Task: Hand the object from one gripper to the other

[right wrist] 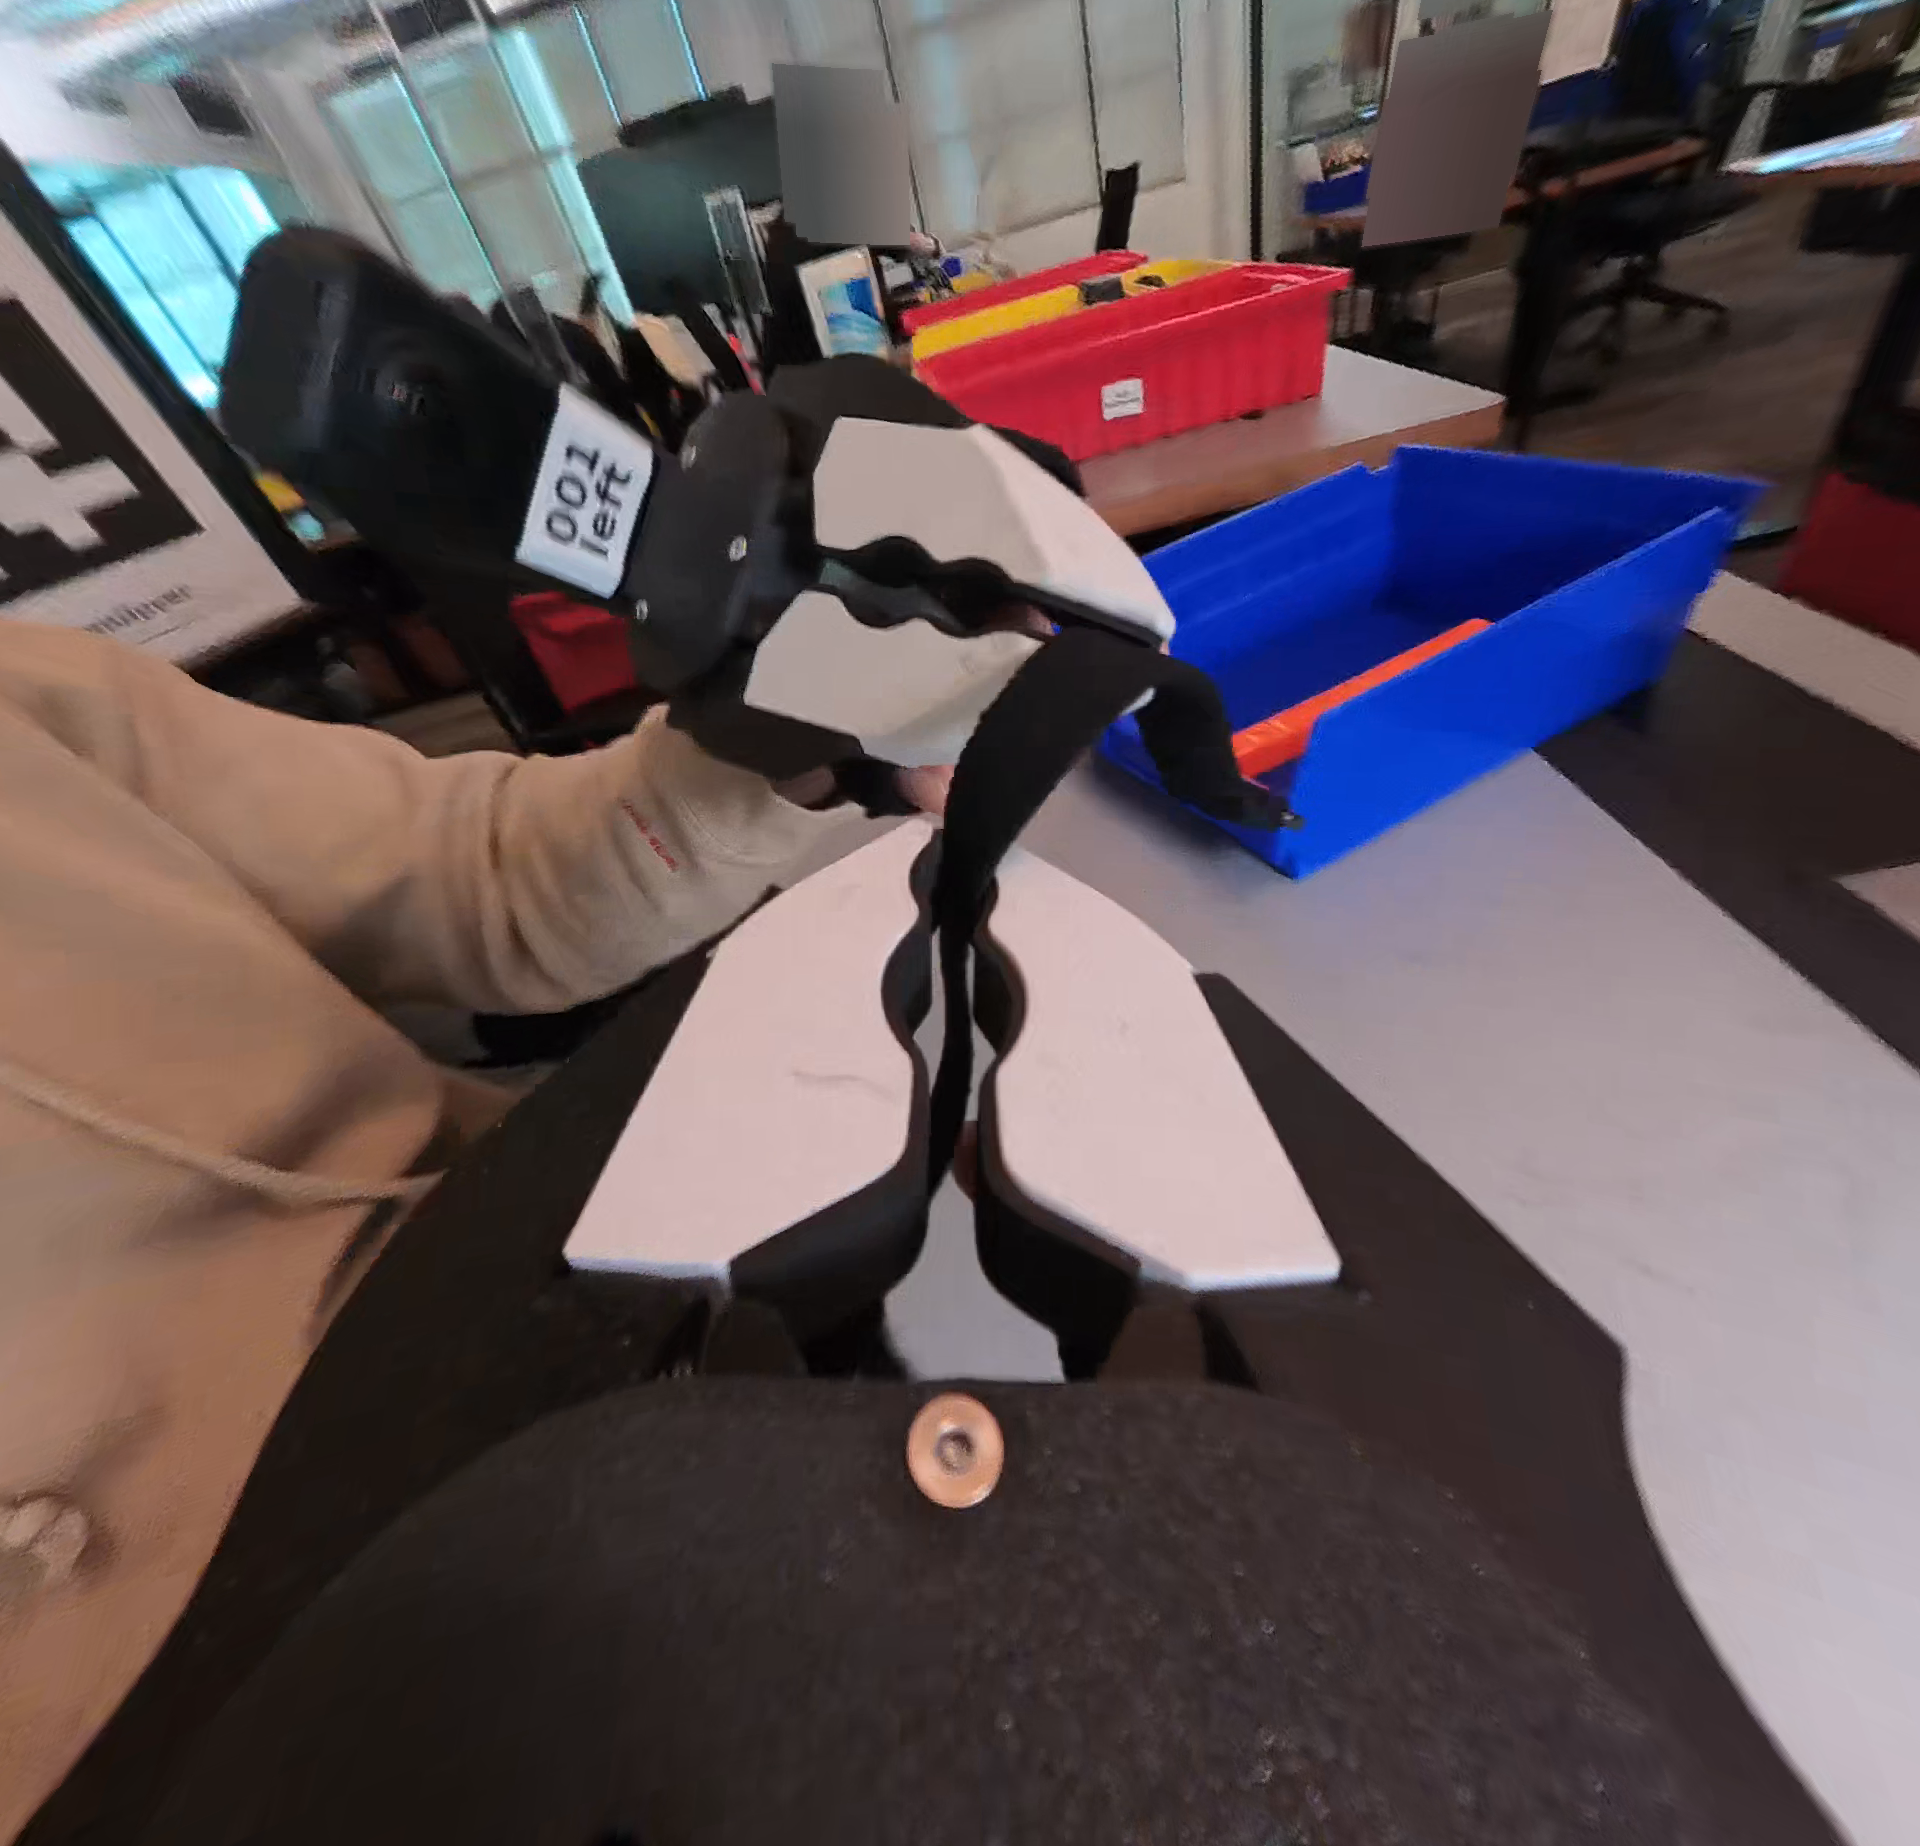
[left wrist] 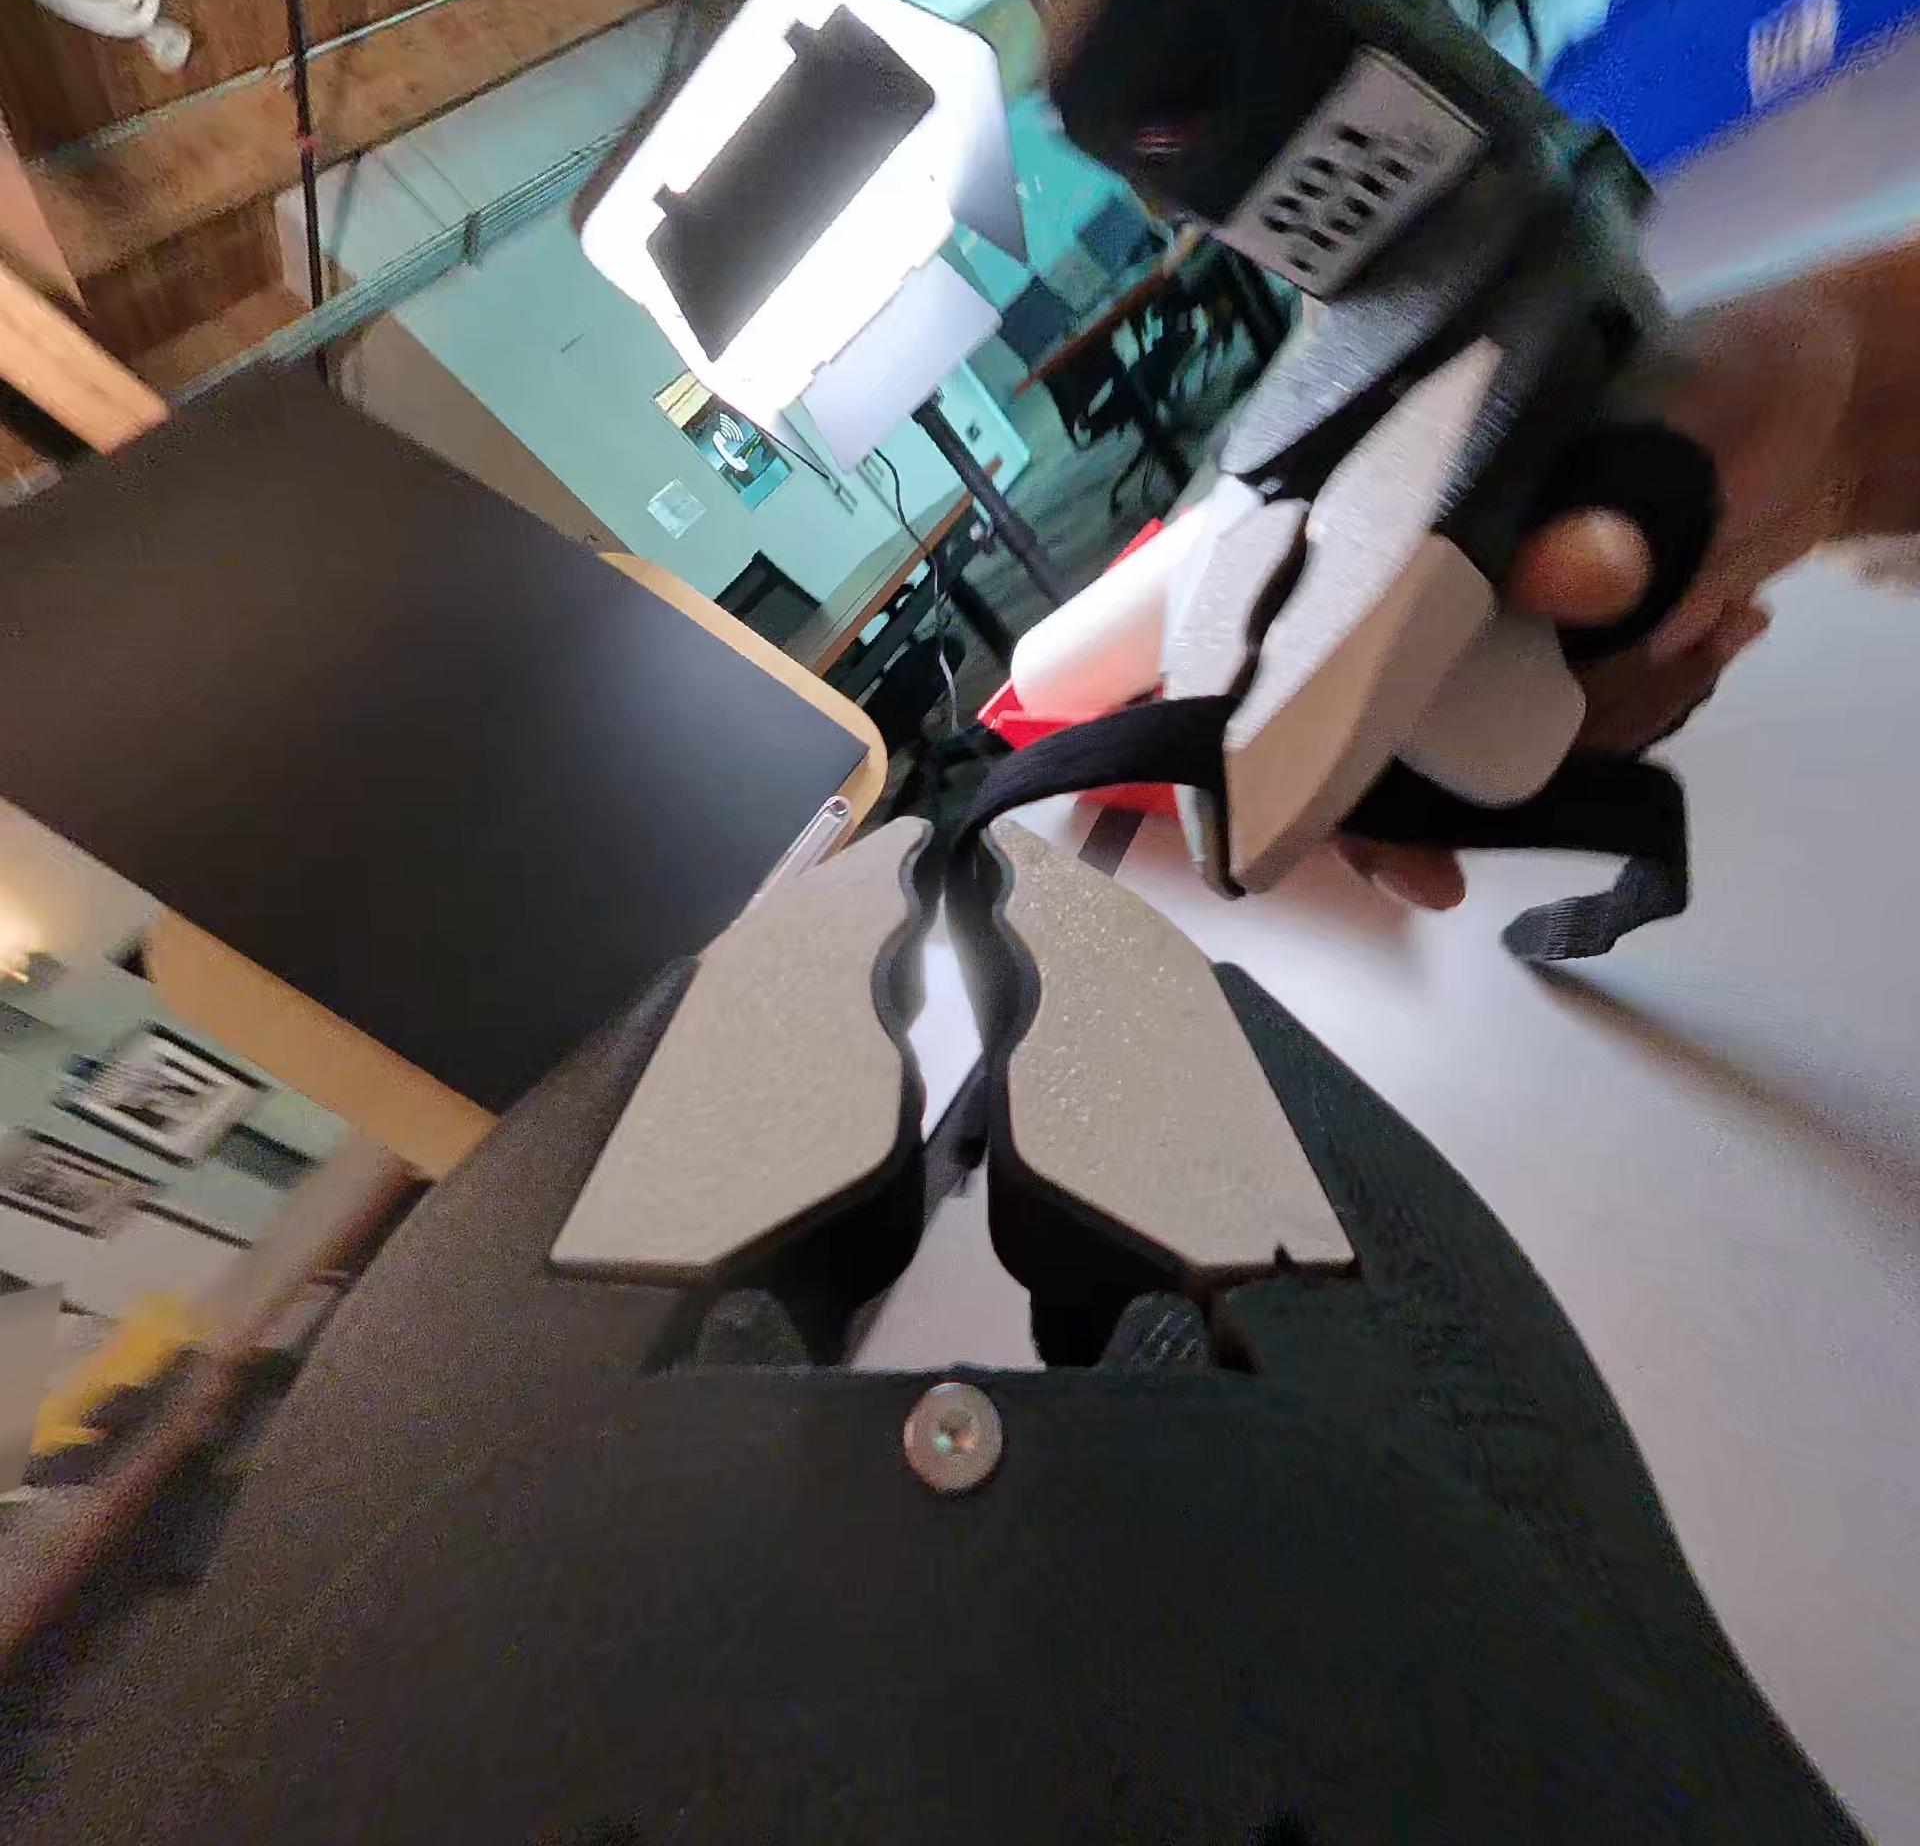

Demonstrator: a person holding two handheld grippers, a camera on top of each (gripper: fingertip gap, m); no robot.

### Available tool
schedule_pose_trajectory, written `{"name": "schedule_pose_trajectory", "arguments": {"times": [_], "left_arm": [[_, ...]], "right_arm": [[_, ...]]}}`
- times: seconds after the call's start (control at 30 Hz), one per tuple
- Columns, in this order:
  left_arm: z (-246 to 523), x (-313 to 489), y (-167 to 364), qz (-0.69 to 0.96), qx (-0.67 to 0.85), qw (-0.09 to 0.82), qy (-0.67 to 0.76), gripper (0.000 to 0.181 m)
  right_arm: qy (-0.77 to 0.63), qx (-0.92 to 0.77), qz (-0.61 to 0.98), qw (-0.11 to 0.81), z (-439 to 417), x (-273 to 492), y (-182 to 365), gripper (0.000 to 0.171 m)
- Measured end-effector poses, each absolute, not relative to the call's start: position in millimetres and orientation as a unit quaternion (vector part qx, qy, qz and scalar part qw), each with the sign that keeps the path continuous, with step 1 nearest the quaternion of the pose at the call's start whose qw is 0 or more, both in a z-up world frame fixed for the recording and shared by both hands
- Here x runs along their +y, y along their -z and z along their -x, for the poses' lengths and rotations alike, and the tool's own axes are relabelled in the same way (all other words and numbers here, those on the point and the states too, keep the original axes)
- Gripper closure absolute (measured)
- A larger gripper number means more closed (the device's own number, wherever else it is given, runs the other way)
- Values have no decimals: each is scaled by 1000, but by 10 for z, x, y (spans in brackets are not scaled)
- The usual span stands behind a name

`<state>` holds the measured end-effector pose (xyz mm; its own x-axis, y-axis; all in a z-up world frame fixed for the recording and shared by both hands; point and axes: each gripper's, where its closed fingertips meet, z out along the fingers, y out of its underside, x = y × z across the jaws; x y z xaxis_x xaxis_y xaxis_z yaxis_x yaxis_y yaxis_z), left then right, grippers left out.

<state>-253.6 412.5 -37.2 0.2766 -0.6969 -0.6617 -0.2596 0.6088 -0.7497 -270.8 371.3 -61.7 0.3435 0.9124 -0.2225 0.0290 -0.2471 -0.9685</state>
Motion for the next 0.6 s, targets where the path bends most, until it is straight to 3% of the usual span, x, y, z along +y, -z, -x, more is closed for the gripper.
{"name": "schedule_pose_trajectory", "arguments": {"times": [0.07,0.13,0.3,0.47,0.6], "left_arm": [[2586,4196,290,455,530,668,256,160],[2642,4264,260,507,475,604,391,163],[2672,3995,142,490,374,322,719,156],[2582,3689,110,453,382,237,770,145],[2588,3546,150,452,411,198,766,152]], "right_arm": [[-380,-388,648,534,2623,3731,585,170],[-321,-404,619,592,2534,3719,431,170],[-221,-389,508,736,2338,3609,-70,170],[-197,-505,516,663,2718,3518,397,170],[-186,-569,542,590,2925,3500,833,170]]}}
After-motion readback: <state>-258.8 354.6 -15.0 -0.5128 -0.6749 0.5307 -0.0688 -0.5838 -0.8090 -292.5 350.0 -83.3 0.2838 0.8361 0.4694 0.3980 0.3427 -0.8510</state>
